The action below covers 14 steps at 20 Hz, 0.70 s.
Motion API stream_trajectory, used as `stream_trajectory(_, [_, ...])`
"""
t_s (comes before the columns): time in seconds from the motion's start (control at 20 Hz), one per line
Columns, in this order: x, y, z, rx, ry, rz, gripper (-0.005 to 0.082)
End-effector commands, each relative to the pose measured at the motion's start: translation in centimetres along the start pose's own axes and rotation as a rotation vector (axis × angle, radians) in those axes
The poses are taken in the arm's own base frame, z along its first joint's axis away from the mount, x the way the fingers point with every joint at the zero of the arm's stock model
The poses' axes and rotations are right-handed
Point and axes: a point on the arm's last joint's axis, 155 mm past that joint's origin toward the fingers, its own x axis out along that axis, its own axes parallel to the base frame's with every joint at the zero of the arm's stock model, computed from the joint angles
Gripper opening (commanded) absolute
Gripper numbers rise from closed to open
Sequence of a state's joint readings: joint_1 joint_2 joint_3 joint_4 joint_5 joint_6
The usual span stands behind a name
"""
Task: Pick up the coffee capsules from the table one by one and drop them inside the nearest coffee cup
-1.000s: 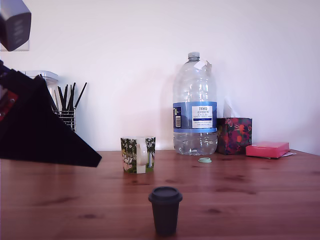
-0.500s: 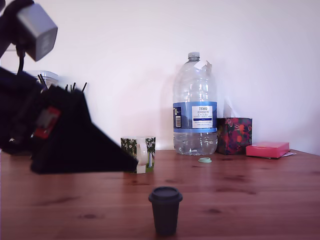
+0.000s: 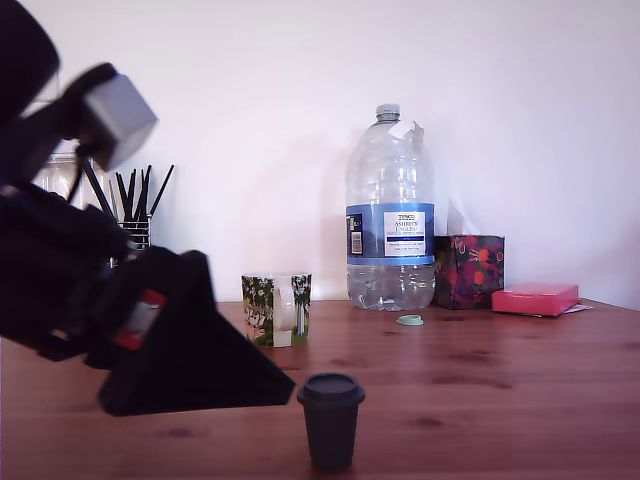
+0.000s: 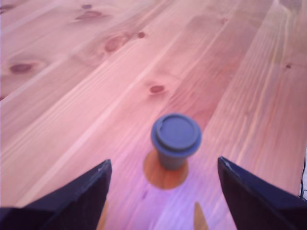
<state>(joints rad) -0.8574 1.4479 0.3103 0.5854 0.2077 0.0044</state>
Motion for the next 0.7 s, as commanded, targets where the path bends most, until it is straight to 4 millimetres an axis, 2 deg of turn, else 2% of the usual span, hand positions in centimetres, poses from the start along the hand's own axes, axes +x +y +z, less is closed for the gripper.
stream_trajectory(0.0, [0.7, -0.3, -0.1, 0.007, 0.024, -0.011, 0.0644])
stream_trajectory(0.65, [5.2, -0.4, -1.2, -0.008, 0.214, -0.031, 0.0636])
